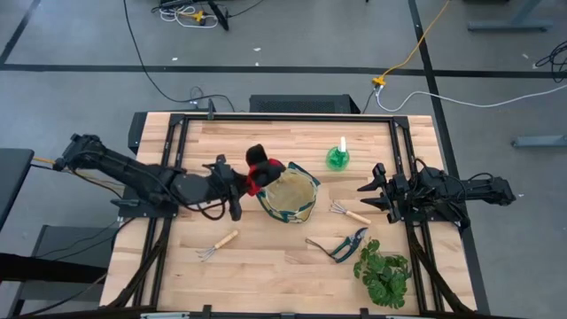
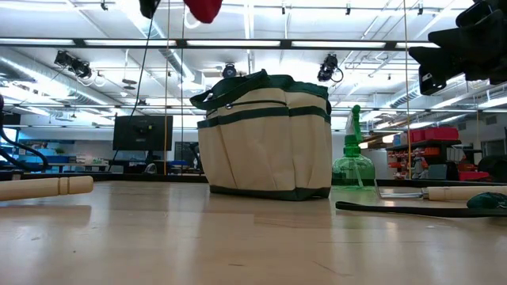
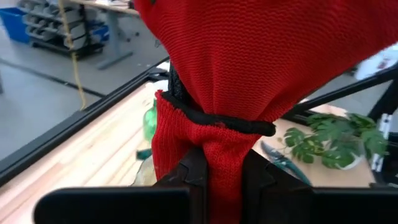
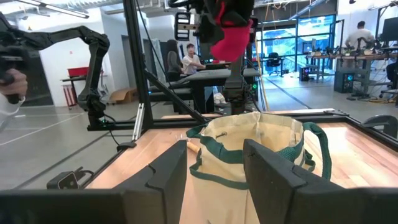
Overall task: Pick & Place Garden tools in Gardening bag
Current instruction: Put the red gloves into the green gardening bag
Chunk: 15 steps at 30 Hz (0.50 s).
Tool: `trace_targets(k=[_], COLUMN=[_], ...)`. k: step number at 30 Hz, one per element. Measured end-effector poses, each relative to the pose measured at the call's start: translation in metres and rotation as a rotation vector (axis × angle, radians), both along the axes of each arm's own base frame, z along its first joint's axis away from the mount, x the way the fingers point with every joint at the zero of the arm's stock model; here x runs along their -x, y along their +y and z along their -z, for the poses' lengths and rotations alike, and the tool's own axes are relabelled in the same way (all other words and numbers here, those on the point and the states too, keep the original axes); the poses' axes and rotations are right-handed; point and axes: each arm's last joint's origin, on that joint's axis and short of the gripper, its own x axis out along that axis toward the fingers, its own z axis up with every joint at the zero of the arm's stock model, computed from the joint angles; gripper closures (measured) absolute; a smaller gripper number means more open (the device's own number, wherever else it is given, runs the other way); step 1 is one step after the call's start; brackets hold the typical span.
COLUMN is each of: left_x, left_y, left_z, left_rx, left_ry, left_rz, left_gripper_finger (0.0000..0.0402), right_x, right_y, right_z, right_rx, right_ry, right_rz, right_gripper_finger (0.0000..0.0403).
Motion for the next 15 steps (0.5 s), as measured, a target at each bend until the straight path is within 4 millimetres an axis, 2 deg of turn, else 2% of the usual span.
trace_targets(k=[6,15], left_x=[-0.011,-0.042], left_y=[0.009,0.027], left_z=[0.002,0.009], left_rx=[-0.027,-0.055], left_ry=[-0.004,-0.058], left_rz=[0.035,0.154], left_gripper_finger=[0.0357,0.0357], right_x=[0.0,0.0], right_y=[0.0,0.0], right_z=[0.0,0.0], right_rx=[0.0,-0.005], right_ry=[0.001,0.003], right_rz=[0.0,-0.001], right_gripper_finger=[0.0243,0.0243])
